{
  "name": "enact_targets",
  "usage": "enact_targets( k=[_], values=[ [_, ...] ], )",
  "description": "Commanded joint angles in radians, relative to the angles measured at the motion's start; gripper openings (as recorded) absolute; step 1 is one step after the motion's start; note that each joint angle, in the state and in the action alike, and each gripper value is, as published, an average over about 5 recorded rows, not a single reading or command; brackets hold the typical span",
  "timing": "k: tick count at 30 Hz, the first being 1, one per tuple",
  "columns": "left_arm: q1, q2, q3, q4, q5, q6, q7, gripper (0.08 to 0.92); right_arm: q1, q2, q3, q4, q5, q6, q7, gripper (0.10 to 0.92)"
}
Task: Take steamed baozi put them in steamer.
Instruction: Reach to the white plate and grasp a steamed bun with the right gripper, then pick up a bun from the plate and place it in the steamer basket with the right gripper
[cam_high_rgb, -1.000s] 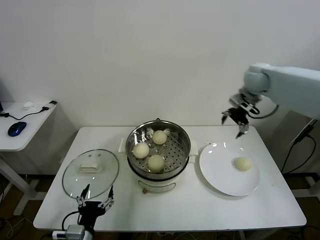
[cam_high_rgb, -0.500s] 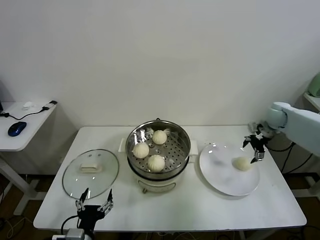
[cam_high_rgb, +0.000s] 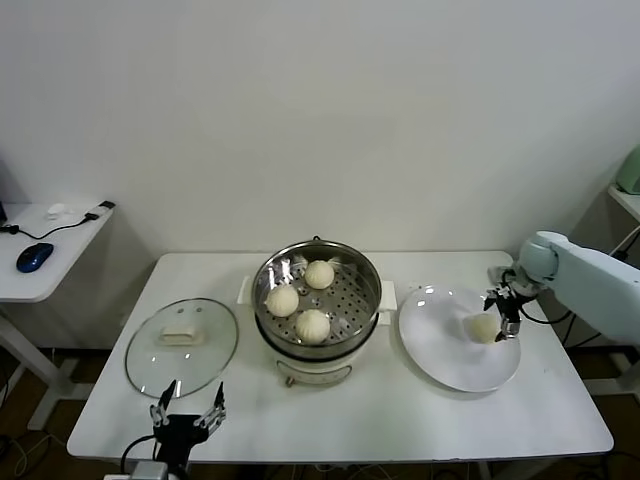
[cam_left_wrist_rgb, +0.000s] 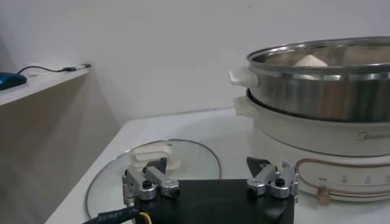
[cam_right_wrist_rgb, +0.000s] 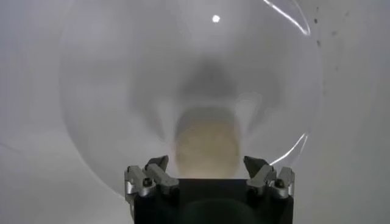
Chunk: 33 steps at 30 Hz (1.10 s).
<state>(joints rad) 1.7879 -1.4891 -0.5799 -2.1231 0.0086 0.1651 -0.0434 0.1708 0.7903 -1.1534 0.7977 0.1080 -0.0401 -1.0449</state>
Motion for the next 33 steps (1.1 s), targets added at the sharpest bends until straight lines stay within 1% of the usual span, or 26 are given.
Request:
enact_targets(
  k=[1,10,12,15,19,24,28,31,33],
  values=[
    [-0.003,0.0,0.002,0.0,0.004,0.001,0.0,0.823,-0.056,0.014,0.07,-0.028,-0.026,-0.009,0.023,0.808],
    [0.002,0.002,0.003,-0.01,0.007,0.004,-0.001,0.823,-0.024,0.002,0.055,0.009,-0.023,-0.008,0.021,0.695],
    [0.003,0.001,0.004,-0.014,0.007,0.006,-0.001,0.823,0.01,-0.011,0.027,0.033,-0.005,-0.014,0.013,0.681],
    [0.005,0.001,0.006,-0.02,0.008,0.009,-0.001,0.823,0.121,-0.036,-0.075,0.098,0.066,-0.038,0.005,0.671],
    [0.004,0.005,0.009,-0.027,0.008,0.014,0.0,0.823,0.401,-0.04,-0.327,0.232,0.292,-0.098,0.01,0.663],
    [-0.003,0.013,0.016,-0.037,0.003,0.02,0.003,0.823,0.802,0.04,-0.625,0.447,0.608,-0.168,0.017,0.662],
    [-0.021,0.018,0.021,-0.042,0.003,0.029,0.009,0.823,1.001,0.142,-0.683,0.587,0.833,-0.228,0.032,0.665],
    [-0.036,0.019,0.023,-0.043,0.002,0.034,0.013,0.823,1.051,0.231,-0.668,0.652,0.933,-0.264,0.058,0.669],
    [-0.04,0.017,0.025,-0.043,0.001,0.036,0.013,0.823,1.035,0.28,-0.652,0.68,0.965,-0.285,0.085,0.668]
  ],
)
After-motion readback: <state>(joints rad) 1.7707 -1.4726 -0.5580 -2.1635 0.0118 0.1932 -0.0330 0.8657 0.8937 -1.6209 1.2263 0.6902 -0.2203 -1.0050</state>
